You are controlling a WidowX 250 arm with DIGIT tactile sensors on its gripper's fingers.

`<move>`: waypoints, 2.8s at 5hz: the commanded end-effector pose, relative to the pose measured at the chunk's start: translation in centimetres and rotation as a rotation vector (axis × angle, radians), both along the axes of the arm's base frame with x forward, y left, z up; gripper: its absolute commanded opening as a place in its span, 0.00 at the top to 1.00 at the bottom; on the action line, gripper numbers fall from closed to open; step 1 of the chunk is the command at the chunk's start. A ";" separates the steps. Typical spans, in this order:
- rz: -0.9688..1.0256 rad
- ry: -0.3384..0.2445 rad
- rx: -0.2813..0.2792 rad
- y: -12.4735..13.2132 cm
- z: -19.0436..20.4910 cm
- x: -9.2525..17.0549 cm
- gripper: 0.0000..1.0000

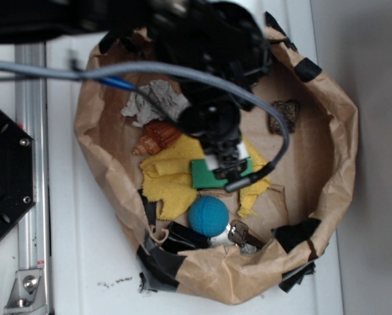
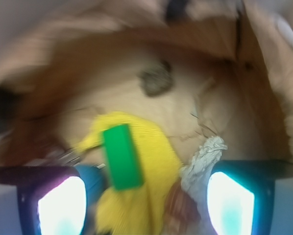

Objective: Grab the green block.

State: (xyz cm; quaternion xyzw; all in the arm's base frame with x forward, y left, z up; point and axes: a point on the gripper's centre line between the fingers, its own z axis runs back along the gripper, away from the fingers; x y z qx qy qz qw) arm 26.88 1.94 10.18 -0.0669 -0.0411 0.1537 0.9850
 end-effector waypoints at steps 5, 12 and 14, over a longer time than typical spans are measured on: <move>-0.198 0.046 0.064 -4.1 -6.2 1.0 1.00; -0.253 -0.067 0.187 -2.3 10.0 0.7 1.00; -0.244 -0.057 0.195 -1.8 8.9 -0.3 1.00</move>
